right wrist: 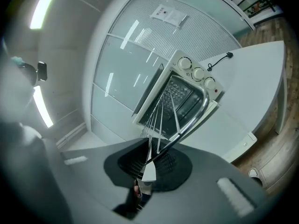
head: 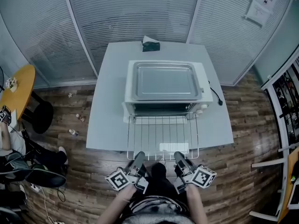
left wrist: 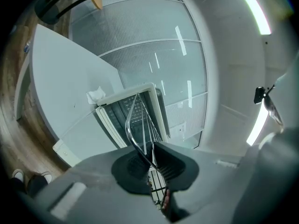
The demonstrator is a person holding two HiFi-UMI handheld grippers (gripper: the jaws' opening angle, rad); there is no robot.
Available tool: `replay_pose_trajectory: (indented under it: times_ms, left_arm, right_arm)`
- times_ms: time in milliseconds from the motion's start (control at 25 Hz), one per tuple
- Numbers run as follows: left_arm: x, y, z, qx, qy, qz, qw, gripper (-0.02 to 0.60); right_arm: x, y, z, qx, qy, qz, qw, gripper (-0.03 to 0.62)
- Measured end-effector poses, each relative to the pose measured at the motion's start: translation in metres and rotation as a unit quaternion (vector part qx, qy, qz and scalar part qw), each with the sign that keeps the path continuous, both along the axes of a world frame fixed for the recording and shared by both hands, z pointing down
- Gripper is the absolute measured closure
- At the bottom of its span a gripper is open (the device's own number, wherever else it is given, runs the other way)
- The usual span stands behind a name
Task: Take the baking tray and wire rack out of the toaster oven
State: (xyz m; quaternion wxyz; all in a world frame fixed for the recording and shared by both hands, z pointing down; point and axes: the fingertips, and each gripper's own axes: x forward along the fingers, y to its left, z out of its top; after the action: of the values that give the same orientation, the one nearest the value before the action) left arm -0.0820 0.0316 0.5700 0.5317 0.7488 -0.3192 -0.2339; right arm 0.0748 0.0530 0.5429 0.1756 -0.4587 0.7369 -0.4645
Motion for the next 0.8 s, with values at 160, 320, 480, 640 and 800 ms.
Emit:
replay_pose_trajectory:
  times_ms: [160, 320, 480, 640, 800]
  left_arm:
    - [-0.003, 0.003, -0.024, 0.011, 0.016, -0.008, 0.9998, 0.572]
    - [-0.004, 0.002, -0.043, 0.028, 0.022, -0.01, 0.9993, 0.572]
    - [-0.004, -0.01, -0.064, 0.048, 0.022, -0.012, 0.9985, 0.572]
    - [0.0, -0.032, -0.08, 0.056, 0.018, -0.021, 0.998, 0.572]
    - [0.004, -0.057, -0.089, 0.058, 0.01, -0.024, 0.998, 0.572]
  right_arm:
    - [-0.001, 0.003, -0.017, 0.018, 0.004, 0.0, 1.0, 0.574]
    - [-0.001, 0.002, -0.035, 0.039, -0.001, -0.004, 0.999, 0.574]
    - [-0.002, -0.011, -0.056, 0.072, -0.015, -0.009, 0.997, 0.575]
    - [0.002, -0.033, -0.069, 0.082, -0.024, -0.009, 0.996, 0.574]
    - [0.005, -0.059, -0.075, 0.076, -0.026, -0.011, 0.997, 0.572]
